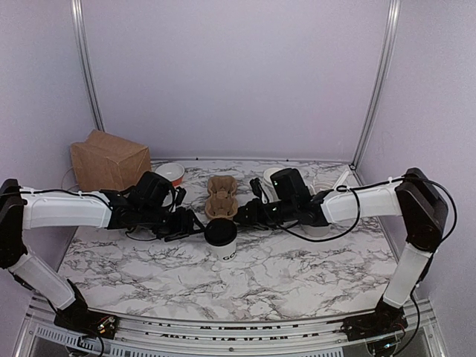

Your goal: Pack the takeout coffee

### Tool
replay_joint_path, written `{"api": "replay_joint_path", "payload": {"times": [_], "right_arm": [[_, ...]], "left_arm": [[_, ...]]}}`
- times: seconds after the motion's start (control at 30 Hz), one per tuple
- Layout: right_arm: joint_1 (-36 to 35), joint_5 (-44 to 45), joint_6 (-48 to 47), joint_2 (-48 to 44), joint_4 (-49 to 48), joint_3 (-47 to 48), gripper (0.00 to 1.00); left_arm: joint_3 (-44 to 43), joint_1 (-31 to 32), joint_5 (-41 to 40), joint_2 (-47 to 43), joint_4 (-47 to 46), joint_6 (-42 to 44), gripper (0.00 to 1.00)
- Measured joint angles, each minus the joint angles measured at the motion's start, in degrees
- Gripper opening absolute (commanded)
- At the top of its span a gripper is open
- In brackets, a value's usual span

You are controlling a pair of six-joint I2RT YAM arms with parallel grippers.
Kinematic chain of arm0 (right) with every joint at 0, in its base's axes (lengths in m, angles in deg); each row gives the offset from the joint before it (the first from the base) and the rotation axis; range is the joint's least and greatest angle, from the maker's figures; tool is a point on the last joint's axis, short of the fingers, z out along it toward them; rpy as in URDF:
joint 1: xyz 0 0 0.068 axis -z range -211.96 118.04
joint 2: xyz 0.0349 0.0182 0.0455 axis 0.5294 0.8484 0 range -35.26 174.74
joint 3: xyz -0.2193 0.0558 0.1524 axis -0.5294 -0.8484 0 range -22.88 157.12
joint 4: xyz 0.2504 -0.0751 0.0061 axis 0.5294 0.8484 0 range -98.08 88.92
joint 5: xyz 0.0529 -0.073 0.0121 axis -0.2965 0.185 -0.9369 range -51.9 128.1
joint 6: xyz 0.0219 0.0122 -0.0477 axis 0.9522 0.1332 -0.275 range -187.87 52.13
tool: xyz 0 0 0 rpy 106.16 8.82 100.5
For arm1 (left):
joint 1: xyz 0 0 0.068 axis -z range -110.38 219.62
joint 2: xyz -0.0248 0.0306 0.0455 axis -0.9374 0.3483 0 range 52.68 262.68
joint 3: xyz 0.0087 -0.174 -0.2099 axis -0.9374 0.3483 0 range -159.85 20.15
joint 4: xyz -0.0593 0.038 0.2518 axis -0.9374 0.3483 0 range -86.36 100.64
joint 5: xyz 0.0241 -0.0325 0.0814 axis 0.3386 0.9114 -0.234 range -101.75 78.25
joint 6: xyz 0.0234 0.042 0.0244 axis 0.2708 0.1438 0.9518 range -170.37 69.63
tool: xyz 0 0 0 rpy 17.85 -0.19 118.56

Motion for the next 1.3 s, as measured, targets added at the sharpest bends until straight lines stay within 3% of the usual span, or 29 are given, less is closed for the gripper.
{"api": "replay_joint_path", "payload": {"times": [0.5,1.3], "right_arm": [[0.0,2.62,0.02,-6.99,1.51,-3.56,0.37],[-2.27,2.38,1.73,-7.08,1.51,-6.47,0.35]], "left_arm": [[-2.27,1.18,0.0,-0.13,0.74,0.63,0.62],[-2.99,2.34,-0.31,1.31,0.79,0.63,0.61]]}}
